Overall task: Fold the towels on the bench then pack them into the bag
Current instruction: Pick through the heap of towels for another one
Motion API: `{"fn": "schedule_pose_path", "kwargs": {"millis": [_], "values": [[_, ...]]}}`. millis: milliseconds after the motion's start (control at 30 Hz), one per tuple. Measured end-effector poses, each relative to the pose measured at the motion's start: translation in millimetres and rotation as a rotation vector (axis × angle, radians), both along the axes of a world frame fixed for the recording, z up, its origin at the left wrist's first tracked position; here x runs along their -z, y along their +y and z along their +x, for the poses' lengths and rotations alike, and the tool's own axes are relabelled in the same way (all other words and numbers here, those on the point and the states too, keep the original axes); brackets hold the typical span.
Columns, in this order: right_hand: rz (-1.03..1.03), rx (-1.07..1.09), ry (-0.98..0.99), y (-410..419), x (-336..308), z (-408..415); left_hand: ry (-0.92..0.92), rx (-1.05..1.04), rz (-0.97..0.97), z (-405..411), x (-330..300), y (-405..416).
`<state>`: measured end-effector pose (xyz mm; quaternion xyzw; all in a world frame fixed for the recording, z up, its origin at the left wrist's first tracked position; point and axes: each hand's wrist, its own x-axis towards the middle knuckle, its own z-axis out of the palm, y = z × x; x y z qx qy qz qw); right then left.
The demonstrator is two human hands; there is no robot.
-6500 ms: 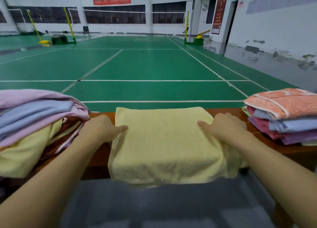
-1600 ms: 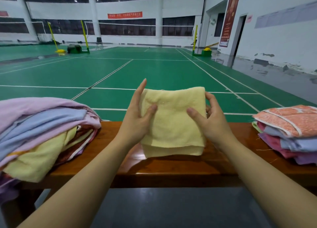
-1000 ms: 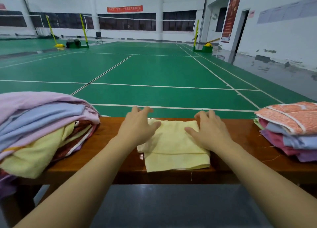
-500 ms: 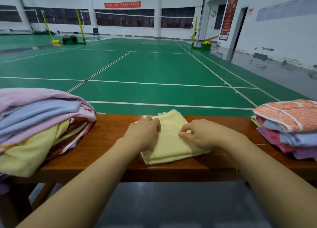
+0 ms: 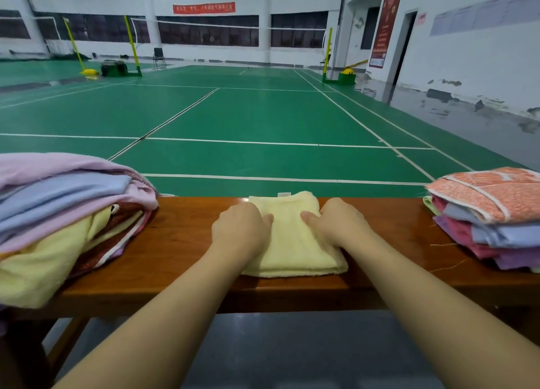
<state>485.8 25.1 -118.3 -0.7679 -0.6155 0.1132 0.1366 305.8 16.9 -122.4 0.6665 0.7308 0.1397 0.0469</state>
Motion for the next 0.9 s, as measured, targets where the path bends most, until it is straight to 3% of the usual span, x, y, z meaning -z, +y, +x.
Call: {"fn": "schedule_pose_path", "kwargs": {"millis": [200,367,533,700,900], "values": [[0.143,-0.035,0.112,-1,4,1,-0.157,0.028,0.044,-3,5,13],[0.296,0.022,0.156,-5,-2,26,-0.526,0.071,0.044,19,0,21],[0.433,0.112,0.19,-6,-47,84,-0.83,0.185,0.035,84,-24,23],[0.533,0.195,0.077,-13,-109,174,-1.217,0.32,-0.075,181,-73,27],[0.353,0.336,-0.226,-14,-154,295,-1.407,0.395,-0.231,304,-104,33]]}}
